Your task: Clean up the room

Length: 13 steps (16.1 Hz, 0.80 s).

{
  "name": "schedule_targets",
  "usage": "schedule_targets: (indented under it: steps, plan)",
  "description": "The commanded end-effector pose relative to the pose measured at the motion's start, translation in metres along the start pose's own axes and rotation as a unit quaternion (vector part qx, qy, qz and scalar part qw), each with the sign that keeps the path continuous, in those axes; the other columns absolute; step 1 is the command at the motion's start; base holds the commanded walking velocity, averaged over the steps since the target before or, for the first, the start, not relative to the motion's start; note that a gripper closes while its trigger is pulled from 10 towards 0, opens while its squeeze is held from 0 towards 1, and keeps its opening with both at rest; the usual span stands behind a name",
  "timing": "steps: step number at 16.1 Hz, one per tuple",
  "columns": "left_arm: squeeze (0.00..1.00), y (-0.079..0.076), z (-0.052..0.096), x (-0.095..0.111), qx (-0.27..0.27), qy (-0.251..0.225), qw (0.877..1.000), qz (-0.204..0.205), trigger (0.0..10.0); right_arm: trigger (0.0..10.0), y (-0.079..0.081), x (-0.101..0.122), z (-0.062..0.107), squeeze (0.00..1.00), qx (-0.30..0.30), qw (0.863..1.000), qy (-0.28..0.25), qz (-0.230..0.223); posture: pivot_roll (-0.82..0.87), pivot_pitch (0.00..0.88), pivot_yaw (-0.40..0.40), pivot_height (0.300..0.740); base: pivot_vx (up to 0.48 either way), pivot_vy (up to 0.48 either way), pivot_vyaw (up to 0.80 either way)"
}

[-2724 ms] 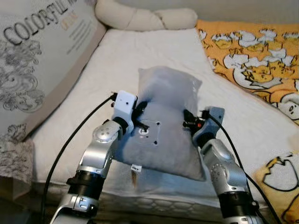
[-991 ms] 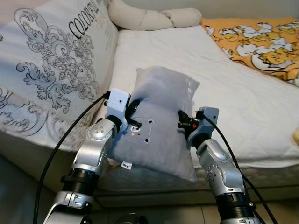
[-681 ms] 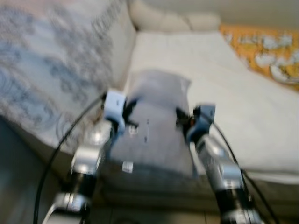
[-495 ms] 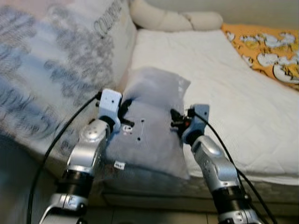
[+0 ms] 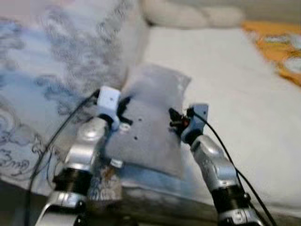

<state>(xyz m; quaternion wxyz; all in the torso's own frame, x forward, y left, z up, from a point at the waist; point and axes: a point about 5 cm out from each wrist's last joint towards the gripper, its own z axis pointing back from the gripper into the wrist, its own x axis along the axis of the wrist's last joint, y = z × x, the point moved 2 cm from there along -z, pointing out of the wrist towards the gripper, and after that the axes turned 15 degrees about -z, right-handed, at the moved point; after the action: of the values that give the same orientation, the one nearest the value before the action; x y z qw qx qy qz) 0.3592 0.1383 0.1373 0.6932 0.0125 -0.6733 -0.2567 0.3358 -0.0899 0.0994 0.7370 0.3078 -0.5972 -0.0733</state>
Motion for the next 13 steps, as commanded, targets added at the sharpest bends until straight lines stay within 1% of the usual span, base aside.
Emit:
schedule_targets:
  steps: [1, 2, 3, 4, 5, 6, 7, 8, 9, 10, 11, 12, 13]
  plan:
    - [0.0, 0.002, -0.003, 0.013, 0.014, -0.024, 1.0, -0.006, 10.0, 10.0, -0.022, 0.011, 0.01, 0.0, -0.037, 0.999, -0.02, -0.011, 0.07, 0.0, 0.038, 0.74, 0.296, 0.0, 0.0]
    - [0.0, 0.002, -0.003, 0.013, 0.013, -0.024, 1.0, -0.011, 10.0, 10.0, -0.024, 0.012, 0.012, 0.0, -0.036, 0.999, -0.024, -0.015, 0.07, 0.0, 0.036, 0.74, 0.0, 0.0, 0.0]
    - [0.0, 0.001, -0.004, 0.012, 0.007, -0.02, 0.999, -0.027, 10.0, 10.0, -0.033, 0.012, 0.016, 1.0, -0.056, 0.998, -0.027, 0.016, 0.07, 0.0, 0.035, 0.74, 0.0, 0.0, 0.0]
    - [0.0, 0.0, -0.005, 0.011, -0.002, -0.02, 0.999, -0.05, 10.0, 10.0, -0.041, 0.01, 0.019, 1.0, -0.072, 0.996, -0.025, 0.035, 0.07, 0.0, 0.029, 0.74, 0.0, 0.0, 0.0]
    - [0.0, 0.0, -0.007, 0.009, -0.009, -0.018, 0.997, -0.07, 10.0, 10.0, -0.049, 0.009, 0.021, 1.0, -0.09, 0.995, -0.026, 0.039, 0.07, 0.0, 0.029, 0.74, 0.0, 0.0, 0.0]
    - [0.0, 0.005, -0.011, 0.006, -0.011, -0.009, 0.995, -0.096, 10.0, 10.0, -0.054, 0.011, 0.023, 1.0, -0.107, 0.993, -0.032, 0.045, 0.08, 0.0, 0.024, 0.74, 0.0, 0.0, 0.0]
    - [0.0, 0.008, -0.013, 0.004, -0.014, -0.003, 0.993, -0.114, 10.0, 10.0, -0.057, 0.013, 0.025, 1.0, -0.111, 0.992, -0.033, 0.057, 0.08, 0.0, 0.021, 0.74, 0.0, 0.0, 0.0]
    - [0.0, 0.014, -0.017, 0.001, -0.006, 0.011, 0.99, -0.142, 10.0, 10.0, -0.057, 0.017, 0.025, 1.0, -0.1, 0.993, -0.04, 0.054, 0.07, 0.0, 0.022, 0.74, 0.0, 0.0, 0.0]
    - [0.0, 0.02, -0.021, 0.002, -0.001, 0.018, 0.985, -0.172, 10.0, 10.0, -0.053, 0.022, 0.026, 1.0, -0.072, 0.995, -0.045, 0.061, 0.07, 0.0, 0.026, 0.74, 0.0, 0.0, 0.0]
    - [0.0, 0.026, -0.026, 0.006, 0.002, 0.016, 0.981, -0.195, 10.0, 10.0, -0.045, 0.026, 0.027, 1.0, -0.03, 0.996, -0.047, 0.07, 0.06, 0.0, 0.032, 0.74, 0.0, 0.0, 0.0]
    - [0.0, 0.032, -0.03, 0.013, 0.009, 0.011, 0.975, -0.223, 10.0, 10.0, -0.036, 0.027, 0.03, 1.0, 0.021, 0.997, -0.038, 0.061, 0.06, 0.0, 0.038, 0.74, 0.0, 0.0, 0.0]
    - [0.0, 0.037, -0.032, 0.017, 0.014, 0.008, 0.971, -0.239, 10.0, 10.0, -0.03, 0.028, 0.033, 1.0, 0.054, 0.997, -0.031, 0.049, 0.04, 0.0, 0.048, 0.74, 0.0, 0.0, 0.0]
    - [0.0, 0.04, -0.034, 0.018, 0.02, 0.011, 0.965, -0.26, 10.0, 10.0, -0.027, 0.028, 0.037, 1.0, 0.072, 0.996, -0.028, 0.038, 0.04, 0.0, 0.053, 0.74, 0.0, 0.0, 0.0]
